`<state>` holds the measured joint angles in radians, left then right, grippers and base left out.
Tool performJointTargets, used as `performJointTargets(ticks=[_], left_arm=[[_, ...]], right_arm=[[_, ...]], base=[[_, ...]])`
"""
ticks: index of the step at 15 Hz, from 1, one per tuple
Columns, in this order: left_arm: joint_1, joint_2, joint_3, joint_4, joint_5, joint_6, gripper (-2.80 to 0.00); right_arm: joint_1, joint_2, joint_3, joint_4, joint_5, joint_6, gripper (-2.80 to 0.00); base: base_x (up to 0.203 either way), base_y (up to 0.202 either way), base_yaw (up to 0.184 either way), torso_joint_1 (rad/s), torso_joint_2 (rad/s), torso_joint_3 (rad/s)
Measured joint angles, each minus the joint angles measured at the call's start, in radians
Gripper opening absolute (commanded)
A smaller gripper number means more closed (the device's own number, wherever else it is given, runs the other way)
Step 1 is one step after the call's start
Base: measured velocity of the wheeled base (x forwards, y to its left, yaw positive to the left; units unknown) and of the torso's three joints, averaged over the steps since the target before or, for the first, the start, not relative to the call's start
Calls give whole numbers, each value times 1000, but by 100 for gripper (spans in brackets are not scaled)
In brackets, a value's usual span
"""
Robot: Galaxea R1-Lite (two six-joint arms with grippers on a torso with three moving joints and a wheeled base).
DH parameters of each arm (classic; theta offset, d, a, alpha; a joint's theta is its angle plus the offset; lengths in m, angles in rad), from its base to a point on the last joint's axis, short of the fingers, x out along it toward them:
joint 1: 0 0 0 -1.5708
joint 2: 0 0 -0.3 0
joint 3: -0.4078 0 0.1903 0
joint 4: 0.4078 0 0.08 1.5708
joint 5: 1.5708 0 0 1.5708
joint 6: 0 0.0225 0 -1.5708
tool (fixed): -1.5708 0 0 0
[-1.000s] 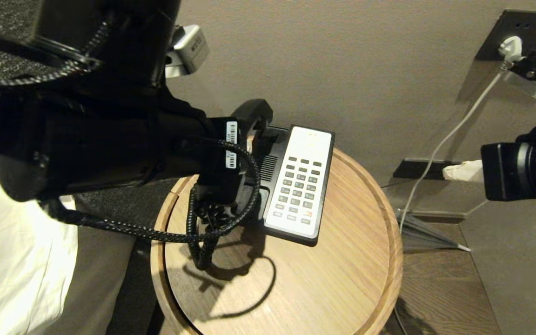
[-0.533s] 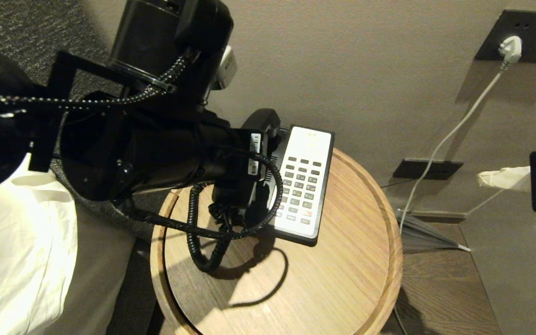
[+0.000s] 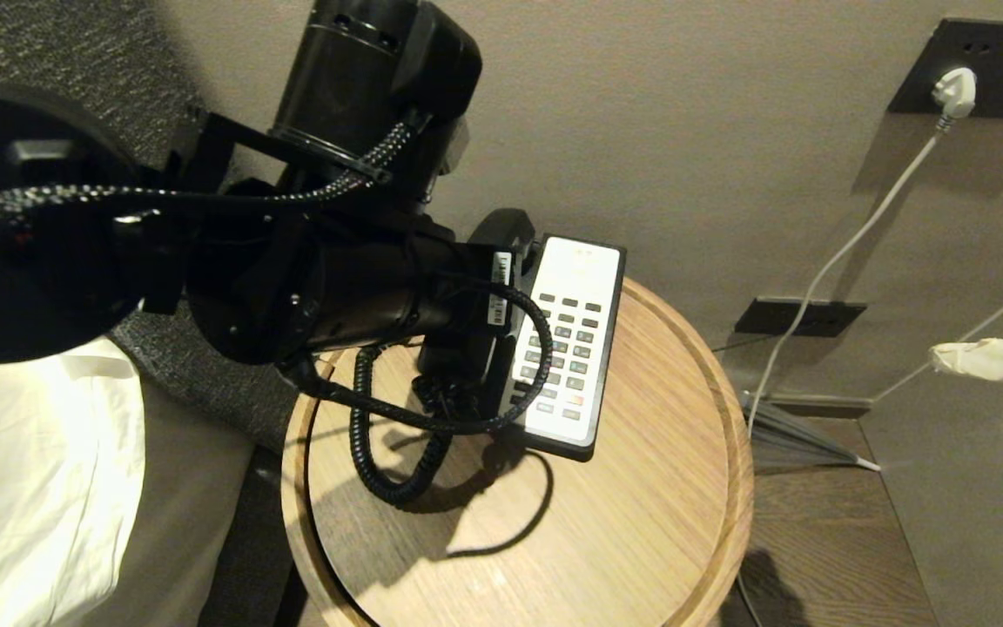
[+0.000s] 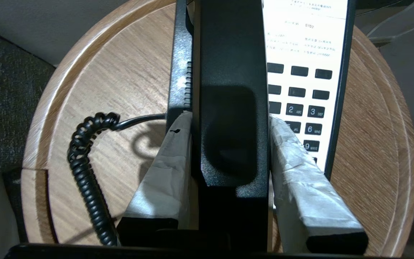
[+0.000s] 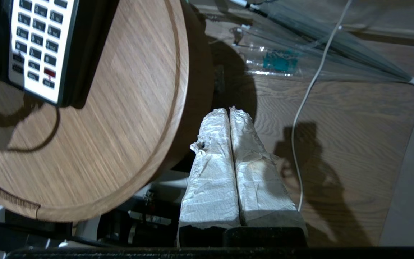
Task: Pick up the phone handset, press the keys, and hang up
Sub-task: Put the handset back
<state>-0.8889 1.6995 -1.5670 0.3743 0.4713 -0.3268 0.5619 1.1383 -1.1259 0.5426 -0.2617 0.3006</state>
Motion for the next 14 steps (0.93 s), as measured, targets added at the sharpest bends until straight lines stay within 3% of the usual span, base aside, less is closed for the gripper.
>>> performJointTargets(ticks=[14], left_arm=[[34, 52, 45, -12, -7, 35, -280]], right_arm=[[0, -60, 43, -1, 2, -1, -280]], base=[[0, 0, 0, 0, 0, 0]])
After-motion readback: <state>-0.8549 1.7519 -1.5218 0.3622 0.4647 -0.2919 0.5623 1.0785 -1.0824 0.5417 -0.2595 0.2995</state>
